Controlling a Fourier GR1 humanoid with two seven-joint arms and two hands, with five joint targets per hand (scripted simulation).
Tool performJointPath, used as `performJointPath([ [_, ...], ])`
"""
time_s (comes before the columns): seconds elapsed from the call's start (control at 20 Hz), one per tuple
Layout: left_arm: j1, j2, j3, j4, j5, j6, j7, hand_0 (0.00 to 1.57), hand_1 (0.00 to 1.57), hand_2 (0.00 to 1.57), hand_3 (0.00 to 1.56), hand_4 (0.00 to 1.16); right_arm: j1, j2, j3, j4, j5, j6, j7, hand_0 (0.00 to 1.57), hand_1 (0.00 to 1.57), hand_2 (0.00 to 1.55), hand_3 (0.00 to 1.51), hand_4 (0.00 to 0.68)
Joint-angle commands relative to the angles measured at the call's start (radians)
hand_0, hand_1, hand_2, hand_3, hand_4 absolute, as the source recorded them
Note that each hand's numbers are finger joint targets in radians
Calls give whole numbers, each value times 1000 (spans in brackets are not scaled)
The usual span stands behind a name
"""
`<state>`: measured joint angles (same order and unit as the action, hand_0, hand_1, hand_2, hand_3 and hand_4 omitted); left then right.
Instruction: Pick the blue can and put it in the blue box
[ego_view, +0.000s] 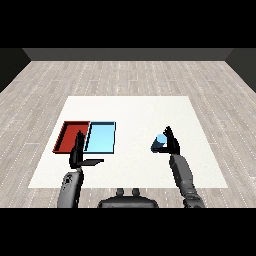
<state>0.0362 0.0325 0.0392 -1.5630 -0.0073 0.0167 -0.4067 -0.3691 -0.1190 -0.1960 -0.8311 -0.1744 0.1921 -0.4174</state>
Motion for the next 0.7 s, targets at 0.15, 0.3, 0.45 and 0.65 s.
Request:
performJointPath([
  [0.15, 35, -10, -10, -9, -16, 11, -38, 0, 0, 0, 0, 0, -20, 8, 10, 58, -9, -13, -32, 0, 0, 0, 0, 0],
  [0.3, -15, 35, 29, -42, 12, -9, 50, 0, 0, 0, 0, 0, -48, -6, -5, 130, -23, 23, -57, 0, 0, 0, 0, 0],
  [0.45, -12, 41, 35, -127, 65, -37, 119, 0, 0, 0, 0, 0, -71, 7, 1, 79, -40, 13, -9, 0, 0, 0, 0, 0],
  [0.65, 11, 28, 33, -28, 31, -34, 18, 0, 0, 0, 0, 0, -37, -9, 12, 34, -51, 9, 39, 0, 0, 0, 0, 0],
])
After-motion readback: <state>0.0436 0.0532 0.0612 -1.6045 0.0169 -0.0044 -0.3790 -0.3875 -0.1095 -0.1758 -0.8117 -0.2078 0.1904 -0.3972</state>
